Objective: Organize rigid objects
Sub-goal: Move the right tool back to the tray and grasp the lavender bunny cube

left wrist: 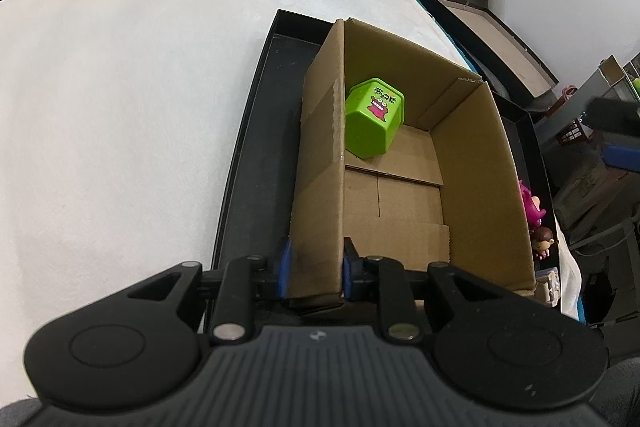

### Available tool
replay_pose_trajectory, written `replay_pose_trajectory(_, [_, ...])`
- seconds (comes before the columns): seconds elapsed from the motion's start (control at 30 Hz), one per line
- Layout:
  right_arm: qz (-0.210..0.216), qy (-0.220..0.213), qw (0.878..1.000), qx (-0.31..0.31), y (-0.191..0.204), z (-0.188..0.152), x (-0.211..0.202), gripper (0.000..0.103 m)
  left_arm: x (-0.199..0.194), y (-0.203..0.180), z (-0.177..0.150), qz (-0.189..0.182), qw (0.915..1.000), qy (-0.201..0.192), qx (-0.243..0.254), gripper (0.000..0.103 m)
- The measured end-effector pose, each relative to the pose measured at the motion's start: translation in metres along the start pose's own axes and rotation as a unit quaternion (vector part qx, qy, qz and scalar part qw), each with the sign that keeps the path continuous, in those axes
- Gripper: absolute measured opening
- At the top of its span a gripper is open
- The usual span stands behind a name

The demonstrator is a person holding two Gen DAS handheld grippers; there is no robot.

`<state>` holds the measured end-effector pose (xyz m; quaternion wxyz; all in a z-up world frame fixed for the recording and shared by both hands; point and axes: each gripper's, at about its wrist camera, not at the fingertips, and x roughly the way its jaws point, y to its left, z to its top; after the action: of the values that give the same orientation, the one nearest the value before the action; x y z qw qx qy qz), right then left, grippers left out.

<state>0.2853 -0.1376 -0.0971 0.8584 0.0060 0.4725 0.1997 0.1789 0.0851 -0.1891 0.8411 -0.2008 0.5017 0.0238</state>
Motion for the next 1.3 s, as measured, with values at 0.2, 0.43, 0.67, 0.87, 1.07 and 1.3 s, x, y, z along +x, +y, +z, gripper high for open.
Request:
replay_pose_trajectory(0.2, [-0.023, -0.018, 1.000, -0.001, -0.025, -0.009, -0.016, 0.103, 0.000, -0.003, 0.000, 0.003, 1.0000, -0.001, 0.003, 0.022])
replay_pose_trajectory(0.43, [-0.038, -0.013, 0.999, -0.002, -0.043, -0.019, -0.023, 0.103, -0.002, -0.004, -0.001, 0.009, 0.9999, -0.003, 0.007, 0.023])
replay_pose_trajectory(0.67, [-0.044, -0.004, 0.999, 0.011, -0.061, -0.029, -0.029, 0.103, -0.001, -0.005, -0.002, 0.009, 0.9999, -0.004, 0.007, 0.022])
replay_pose_trajectory(0.87, [-0.052, 0.026, 0.998, 0.025, -0.080, -0.042, -0.027, 0.103, -0.001, -0.005, -0.002, 0.009, 0.9999, -0.004, 0.008, 0.023])
replay_pose_trajectory(1.07, [-0.054, 0.045, 0.996, 0.052, -0.099, -0.055, -0.025, 0.103, -0.001, -0.005, -0.002, 0.010, 0.9999, -0.004, 0.008, 0.022])
replay_pose_trajectory(1.3, [-0.078, 0.069, 0.993, 0.062, -0.114, -0.065, -0.013, 0.101, -0.001, -0.005, -0.002, 0.010, 0.9999, -0.004, 0.008, 0.023])
